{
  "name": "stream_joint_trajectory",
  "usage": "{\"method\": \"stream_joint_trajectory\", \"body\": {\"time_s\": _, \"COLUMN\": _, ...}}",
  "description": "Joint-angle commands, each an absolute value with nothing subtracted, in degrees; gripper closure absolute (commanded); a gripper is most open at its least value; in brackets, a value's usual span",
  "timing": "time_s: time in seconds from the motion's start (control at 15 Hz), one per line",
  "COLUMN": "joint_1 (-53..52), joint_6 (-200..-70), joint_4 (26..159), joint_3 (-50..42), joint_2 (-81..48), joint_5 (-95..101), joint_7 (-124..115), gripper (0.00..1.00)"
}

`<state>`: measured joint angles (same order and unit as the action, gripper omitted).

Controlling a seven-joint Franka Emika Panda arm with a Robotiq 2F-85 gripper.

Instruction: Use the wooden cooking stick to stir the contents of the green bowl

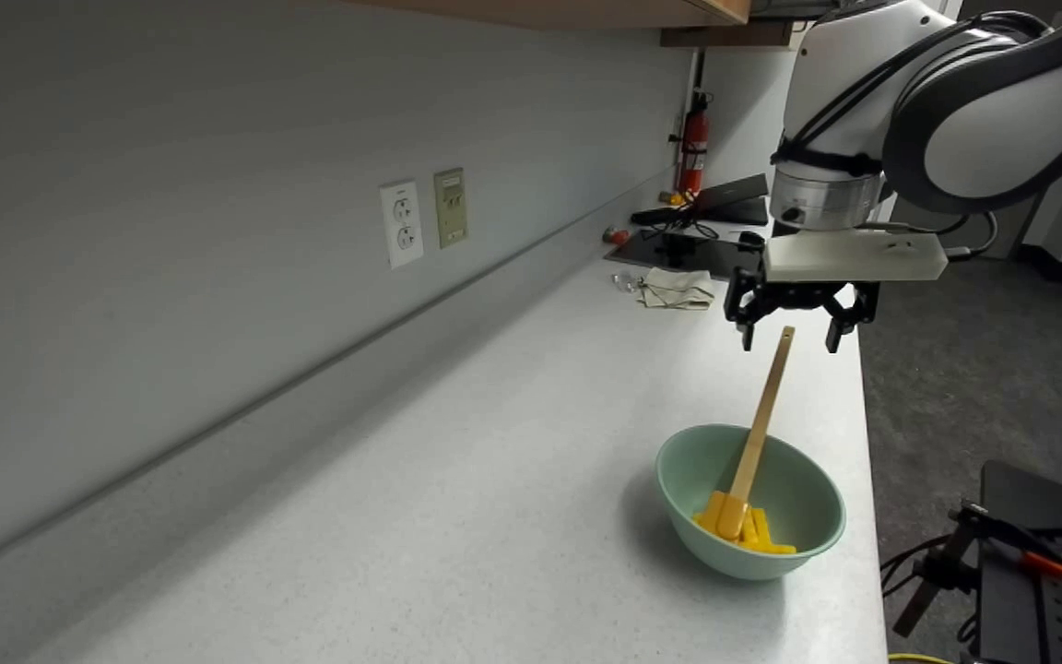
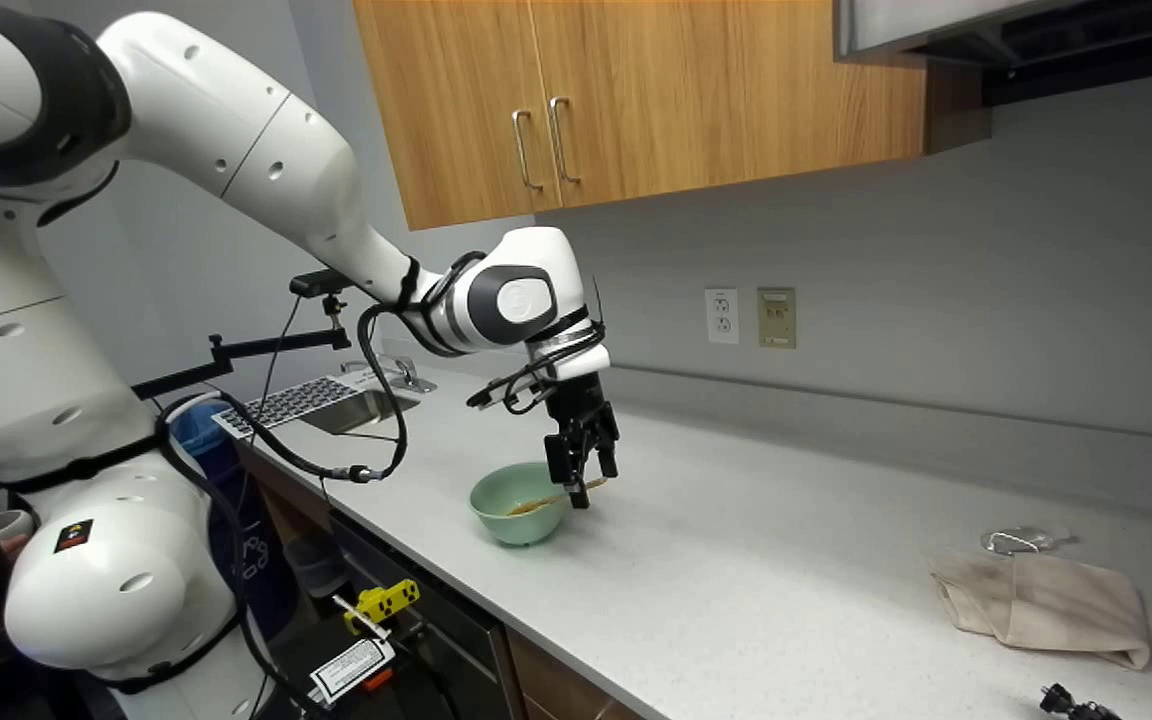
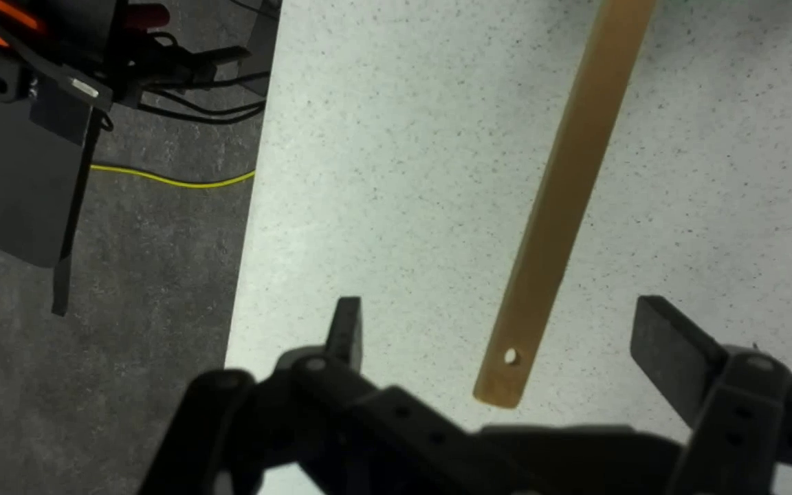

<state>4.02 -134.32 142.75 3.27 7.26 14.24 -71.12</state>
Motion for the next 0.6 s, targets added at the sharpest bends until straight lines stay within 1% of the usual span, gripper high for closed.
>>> {"method": "stream_joint_trajectory", "body": {"time_s": 0.0, "joint_1": 3.6, "joint_6": -135.8, "joint_4": 142.8, "joint_3": 3.7, "joint_2": 6.8, "joint_5": 17.5, "joint_7": -75.1, "gripper": 0.0}}
{"method": "stream_joint_trajectory", "body": {"time_s": 0.53, "joint_1": 2.3, "joint_6": -137.6, "joint_4": 142.1, "joint_3": 4.4, "joint_2": 5.4, "joint_5": 16.5, "joint_7": -78.0, "gripper": 0.0}}
